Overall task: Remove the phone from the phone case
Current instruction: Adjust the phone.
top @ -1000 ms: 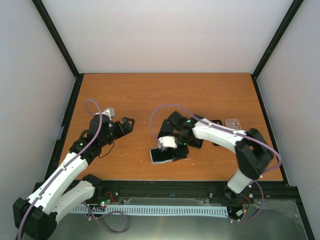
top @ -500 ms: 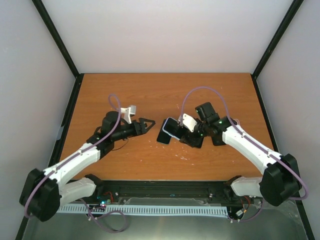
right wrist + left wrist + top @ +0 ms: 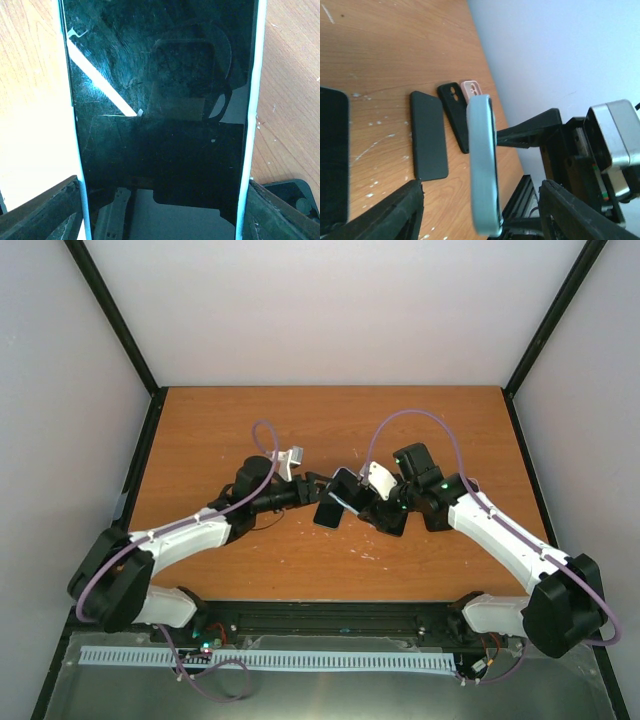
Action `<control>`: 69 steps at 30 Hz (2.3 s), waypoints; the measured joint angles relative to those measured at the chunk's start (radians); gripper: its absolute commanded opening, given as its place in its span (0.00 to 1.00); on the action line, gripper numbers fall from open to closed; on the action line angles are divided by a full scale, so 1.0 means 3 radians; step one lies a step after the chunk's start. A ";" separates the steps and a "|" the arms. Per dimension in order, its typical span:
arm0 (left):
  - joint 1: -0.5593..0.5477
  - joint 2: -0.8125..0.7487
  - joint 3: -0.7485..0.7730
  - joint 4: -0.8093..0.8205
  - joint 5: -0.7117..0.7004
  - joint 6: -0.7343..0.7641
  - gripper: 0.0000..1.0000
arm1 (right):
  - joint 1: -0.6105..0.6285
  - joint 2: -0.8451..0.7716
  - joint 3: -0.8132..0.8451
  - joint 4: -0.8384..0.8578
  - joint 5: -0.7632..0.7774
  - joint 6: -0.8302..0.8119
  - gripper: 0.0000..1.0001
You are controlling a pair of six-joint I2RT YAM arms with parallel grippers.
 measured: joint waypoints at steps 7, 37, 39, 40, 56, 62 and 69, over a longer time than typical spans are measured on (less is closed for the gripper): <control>-0.0094 0.0486 0.0262 0.0294 0.0132 -0.0117 0.42 | -0.0003 -0.0001 0.0000 0.0004 0.0071 0.0047 0.38; -0.0097 0.0731 0.0393 0.0579 0.0395 -0.0203 0.00 | -0.0015 -0.0217 -0.0088 0.0094 0.0219 0.0117 0.81; -0.0055 0.0629 0.0404 0.0479 0.0448 -0.0113 0.01 | -0.0031 -0.0290 -0.0089 0.0099 0.0130 0.0114 0.83; -0.0023 0.0561 0.0407 0.0413 0.0502 -0.0039 0.00 | -0.0050 -0.0329 -0.0086 0.0103 0.0024 0.0109 0.84; 0.0366 -0.0408 0.0187 -0.0860 0.0951 0.1417 0.00 | -0.0332 -0.0661 0.0046 -0.0548 -0.1541 -0.0300 0.92; 0.0370 -0.0903 0.0144 -0.1067 0.1371 0.1887 0.00 | -0.0333 -0.0554 0.0309 -0.1152 -0.1976 -0.0856 0.80; 0.0370 -0.1278 0.0313 -0.1250 0.1872 0.2351 0.00 | -0.0309 -0.0571 0.0243 -0.1345 -0.2252 -0.1082 0.59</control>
